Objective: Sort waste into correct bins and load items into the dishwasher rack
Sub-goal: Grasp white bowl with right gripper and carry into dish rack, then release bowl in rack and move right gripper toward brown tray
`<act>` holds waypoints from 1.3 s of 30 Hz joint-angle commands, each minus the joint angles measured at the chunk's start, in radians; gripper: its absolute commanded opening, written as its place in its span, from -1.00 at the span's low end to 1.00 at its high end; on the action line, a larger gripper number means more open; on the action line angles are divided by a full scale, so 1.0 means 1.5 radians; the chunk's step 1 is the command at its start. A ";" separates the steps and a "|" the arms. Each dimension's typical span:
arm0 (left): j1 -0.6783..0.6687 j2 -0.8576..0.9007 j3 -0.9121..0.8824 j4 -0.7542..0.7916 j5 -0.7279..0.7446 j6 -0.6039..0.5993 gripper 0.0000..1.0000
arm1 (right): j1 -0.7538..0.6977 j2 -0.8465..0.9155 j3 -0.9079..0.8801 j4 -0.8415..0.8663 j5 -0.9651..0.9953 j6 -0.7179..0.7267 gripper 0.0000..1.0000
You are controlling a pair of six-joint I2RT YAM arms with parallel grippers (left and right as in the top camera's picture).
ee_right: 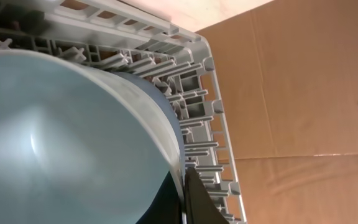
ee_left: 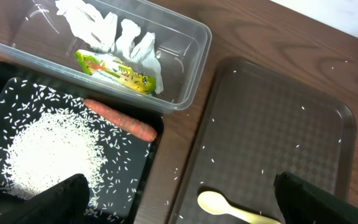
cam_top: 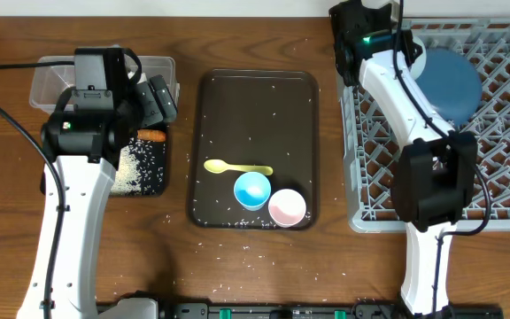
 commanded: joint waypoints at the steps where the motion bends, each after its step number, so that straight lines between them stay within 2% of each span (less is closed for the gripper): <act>1: 0.003 0.003 0.002 0.000 -0.004 0.006 0.94 | 0.009 0.030 0.000 -0.004 -0.001 -0.035 -0.98; 6: 0.003 0.003 0.002 0.000 -0.004 0.007 0.94 | 0.030 0.031 0.000 -0.021 -0.002 -0.035 -0.95; 9: 0.003 0.003 0.002 0.000 -0.004 0.006 0.94 | 0.046 0.031 0.000 -0.058 -0.014 -0.034 -0.66; 13: 0.003 0.003 0.002 0.000 -0.004 0.007 0.95 | 0.063 0.031 0.000 -0.090 -0.050 -0.034 -0.65; 16: 0.003 0.003 0.002 0.000 -0.004 0.006 0.95 | 0.072 0.031 0.000 -0.112 -0.083 -0.035 -0.45; 19: 0.003 0.003 0.002 0.000 -0.004 0.007 0.95 | 0.081 0.031 0.000 -0.138 -0.091 -0.035 -0.41; 23: 0.003 0.003 0.002 0.000 -0.004 0.007 0.95 | 0.090 0.030 0.000 -0.173 -0.090 -0.035 -0.07; 28: 0.003 0.003 0.002 0.000 -0.004 0.006 0.95 | 0.109 0.011 0.000 -0.194 -0.095 -0.032 0.61; 33: 0.003 0.003 0.002 0.000 -0.004 0.007 0.95 | 0.123 -0.040 0.001 -0.187 -0.171 -0.033 0.91; 37: 0.003 0.003 0.002 0.000 -0.004 0.006 0.95 | 0.128 -0.097 0.001 -0.184 -0.287 -0.032 0.96; 39: 0.003 0.003 0.002 0.000 -0.004 0.007 0.95 | 0.128 -0.128 0.001 -0.194 -0.380 -0.032 0.89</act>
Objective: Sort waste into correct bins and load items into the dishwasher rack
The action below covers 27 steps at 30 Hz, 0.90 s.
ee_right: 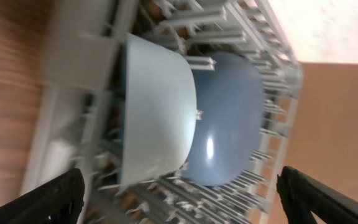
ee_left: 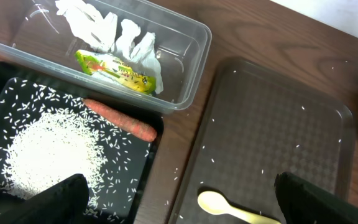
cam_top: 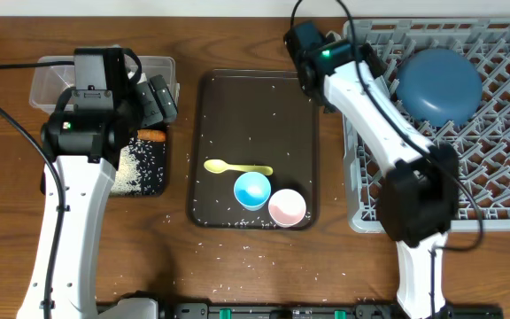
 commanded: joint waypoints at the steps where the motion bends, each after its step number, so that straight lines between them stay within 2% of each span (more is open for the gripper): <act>1: 0.003 0.003 0.002 0.000 -0.004 0.007 0.95 | 0.008 -0.084 0.002 -0.011 -0.185 0.005 0.85; 4: 0.003 0.003 0.002 0.000 -0.004 0.007 0.95 | 0.009 -0.123 0.002 -0.044 -0.402 0.005 0.84; 8: 0.003 0.003 0.002 0.000 -0.004 0.007 0.95 | 0.009 -0.129 -0.003 -0.109 -0.686 0.005 0.48; 10: 0.003 0.003 0.002 0.000 -0.004 0.007 0.96 | 0.011 -0.122 -0.022 -0.132 -0.754 0.006 0.21; 11: 0.003 0.003 0.002 0.000 -0.004 0.006 0.96 | 0.013 -0.122 -0.045 -0.137 -0.776 0.006 0.19; 16: 0.003 0.003 0.002 0.000 -0.004 0.007 0.96 | 0.021 -0.122 -0.151 -0.111 -0.779 0.061 0.19; 20: 0.003 0.003 0.002 0.000 -0.004 0.006 0.96 | 0.019 -0.124 -0.161 -0.106 -0.779 0.081 0.23; 27: 0.003 0.003 0.002 0.000 0.010 -0.009 0.96 | -0.009 -0.166 -0.154 -0.068 -0.778 0.083 0.61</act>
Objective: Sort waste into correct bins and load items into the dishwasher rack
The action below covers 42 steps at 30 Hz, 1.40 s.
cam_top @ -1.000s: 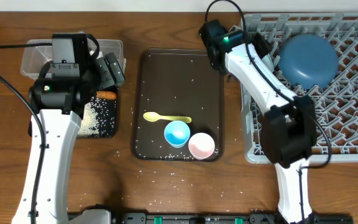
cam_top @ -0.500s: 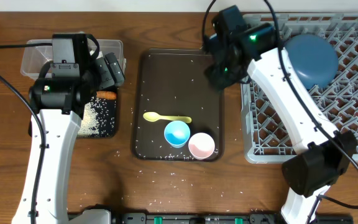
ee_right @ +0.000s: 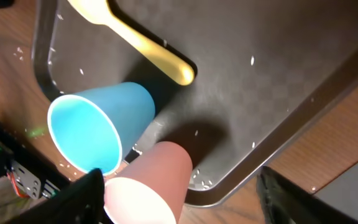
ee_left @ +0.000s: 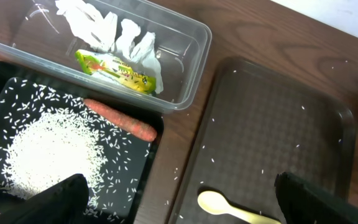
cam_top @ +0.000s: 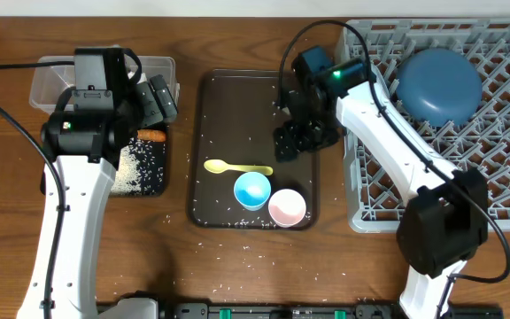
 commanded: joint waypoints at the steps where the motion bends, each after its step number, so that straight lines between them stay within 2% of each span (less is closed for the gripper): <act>1: 0.003 0.003 0.002 -0.001 0.031 -0.022 0.96 | -0.032 -0.048 0.014 0.003 -0.016 0.007 0.63; 9: 0.002 0.006 0.000 -0.023 0.236 -0.031 0.96 | -0.143 -0.119 0.014 -0.015 0.008 -0.007 0.77; 11: 0.002 0.013 0.000 -0.040 0.287 -0.024 0.96 | -0.170 -0.130 0.014 -0.014 0.009 -0.013 0.86; 15: -0.039 0.047 -0.005 -0.113 0.275 -0.003 0.97 | -0.216 -0.136 0.014 -0.009 0.009 -0.016 0.91; 21: -0.145 0.129 -0.012 -0.161 0.178 0.030 0.64 | -0.231 -0.136 0.014 -0.009 0.009 -0.026 0.90; 26: -0.212 0.199 -0.013 -0.181 0.148 0.030 0.38 | -0.228 -0.136 0.014 -0.007 0.009 -0.031 0.88; 32: -0.259 0.265 -0.026 -0.189 0.128 0.022 0.24 | -0.227 -0.136 0.014 -0.007 0.010 -0.031 0.83; 35: -0.271 0.284 -0.040 -0.172 0.082 -0.014 0.01 | -0.227 -0.136 0.014 -0.009 0.009 -0.030 0.81; 42: -0.276 0.293 -0.072 -0.117 0.078 -0.019 -0.57 | -0.225 -0.136 0.014 -0.009 0.010 -0.030 0.77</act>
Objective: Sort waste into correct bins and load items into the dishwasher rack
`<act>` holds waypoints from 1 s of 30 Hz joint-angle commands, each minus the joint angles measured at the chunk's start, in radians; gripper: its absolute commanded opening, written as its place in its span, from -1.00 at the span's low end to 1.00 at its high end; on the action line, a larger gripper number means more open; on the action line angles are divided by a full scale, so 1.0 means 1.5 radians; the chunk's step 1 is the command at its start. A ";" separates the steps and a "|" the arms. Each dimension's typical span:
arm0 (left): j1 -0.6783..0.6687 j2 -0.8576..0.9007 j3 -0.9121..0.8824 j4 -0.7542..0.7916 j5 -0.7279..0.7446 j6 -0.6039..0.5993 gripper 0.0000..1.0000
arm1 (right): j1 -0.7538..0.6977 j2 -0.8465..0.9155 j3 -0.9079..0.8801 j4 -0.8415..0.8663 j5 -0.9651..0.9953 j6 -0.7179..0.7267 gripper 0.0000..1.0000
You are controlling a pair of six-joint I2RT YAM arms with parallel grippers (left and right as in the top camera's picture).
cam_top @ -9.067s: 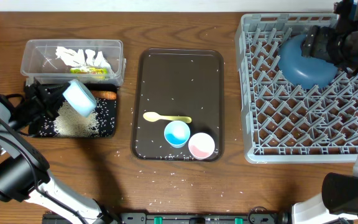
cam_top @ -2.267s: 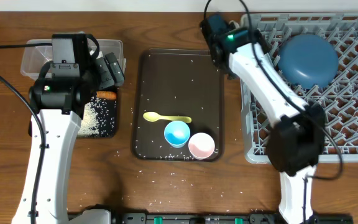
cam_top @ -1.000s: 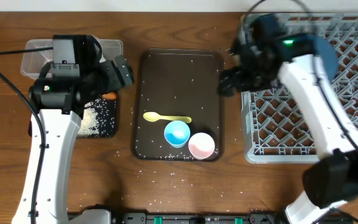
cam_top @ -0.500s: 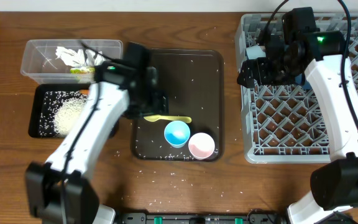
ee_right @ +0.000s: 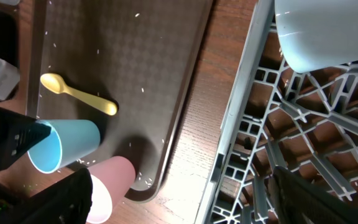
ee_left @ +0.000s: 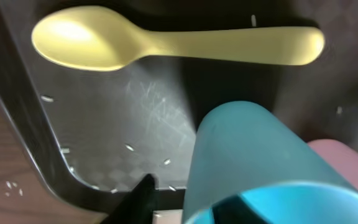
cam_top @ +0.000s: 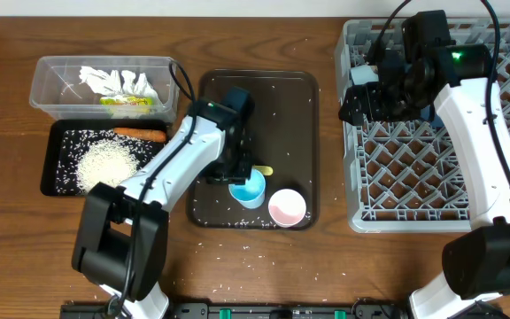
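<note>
A dark tray [cam_top: 255,97] holds a yellow spoon [ee_left: 166,46], a blue cup [cam_top: 250,189] and a pink cup [cam_top: 287,207], both upright. My left gripper [cam_top: 237,171] is down at the blue cup [ee_left: 260,162]. It stands open, with one finger [ee_left: 137,198] outside the wall and the other inside the rim. My right gripper [cam_top: 367,96] hangs open over the left part of the grey dishwasher rack [cam_top: 450,195]. A pale bowl [ee_right: 328,31] sits in the rack.
A clear bin [cam_top: 42,89] with white paper and a wrapper stands at the back left. In front of it, a black tray [cam_top: 60,182] holds rice and a carrot [cam_top: 140,134]. Rice grains lie scattered on the tray and the table.
My left arm was over the bins and now reaches across the tray, its open fingers astride the blue cup's rim. My right gripper has gone from above the cups to over the rack's left side.
My right gripper was at the back of the rack by the blue dish, then at the tray's back right corner, then low over the cups. All that time the left arm stayed over the bins. Now the left is at the blue cup, the right above the rack.
</note>
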 commanded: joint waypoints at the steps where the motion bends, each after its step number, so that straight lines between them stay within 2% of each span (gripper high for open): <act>1: 0.000 0.005 -0.006 0.010 -0.024 -0.008 -0.63 | 0.004 -0.007 0.009 -0.001 -0.002 -0.008 0.77; 2: 0.001 0.004 -0.006 0.014 -0.023 -0.008 -0.81 | 0.004 -0.007 0.009 -0.001 -0.002 -0.008 0.76; 3: 0.001 0.002 -0.005 0.019 -0.023 -0.011 -0.87 | 0.004 -0.007 0.009 0.000 -0.002 -0.008 0.76; 8: 0.013 -0.012 0.021 0.011 -0.003 -0.018 -0.88 | 0.004 -0.007 0.009 0.001 -0.003 -0.008 0.75; 13: 0.067 -0.057 0.061 0.003 0.106 -0.015 -0.88 | 0.004 -0.007 0.009 0.016 -0.057 -0.009 0.77; 16: 0.115 -0.093 0.066 0.018 0.216 0.000 -0.88 | 0.004 -0.007 0.009 0.040 -0.131 -0.033 0.78; 20: 0.185 -0.135 0.066 0.060 0.411 0.012 -0.88 | 0.008 -0.007 0.009 0.082 -0.316 -0.109 0.79; 25: 0.237 -0.146 0.066 0.135 0.633 0.011 -0.88 | 0.040 -0.007 0.009 0.127 -0.483 -0.193 0.84; 30: 0.250 -0.146 0.066 0.188 0.756 -0.006 -0.88 | 0.078 -0.007 0.009 0.155 -0.605 -0.254 0.91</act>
